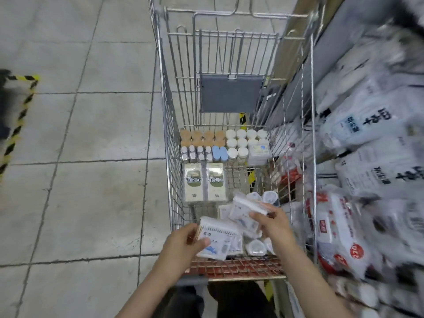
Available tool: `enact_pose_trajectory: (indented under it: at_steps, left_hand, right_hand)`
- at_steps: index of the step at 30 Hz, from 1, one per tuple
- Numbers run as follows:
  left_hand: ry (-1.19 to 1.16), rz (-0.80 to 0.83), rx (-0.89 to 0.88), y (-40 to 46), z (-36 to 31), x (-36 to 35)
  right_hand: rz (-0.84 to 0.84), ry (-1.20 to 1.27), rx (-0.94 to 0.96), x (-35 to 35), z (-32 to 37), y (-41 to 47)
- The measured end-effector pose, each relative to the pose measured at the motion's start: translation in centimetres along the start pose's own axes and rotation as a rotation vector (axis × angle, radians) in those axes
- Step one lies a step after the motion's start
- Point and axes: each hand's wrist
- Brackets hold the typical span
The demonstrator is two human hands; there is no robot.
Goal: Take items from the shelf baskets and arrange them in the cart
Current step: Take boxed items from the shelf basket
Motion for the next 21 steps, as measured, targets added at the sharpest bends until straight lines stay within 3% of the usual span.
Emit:
enact_pose_trajectory:
  at_steps: [9, 14, 21]
  left_hand:
    - [-0.212, -0.153, -0.162, -8.7, -3.3, 7.9]
    - [-0.313, -0.192, -0.182, -11.5, -3.2, 10.8]
    - [-0.263, -0.148, -0.212, -10.7, -4.6, 11.7]
  right_hand:
    - [0.073, 0.481, -0.037, 1.1, 3.3, -12.6]
    - [0.179, 0.590, -0.096, 1.2, 4.8, -17.3]
    - [0.097, 0.762, -0.020, 2.6, 3.0, -22.9]
Point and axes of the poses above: each hand's wrist, its own y-axis towards the middle knuckle, its own x-axis out of the back of the hand, z = x × y, and after that the axes turned 3 degrees about -z, right-handed
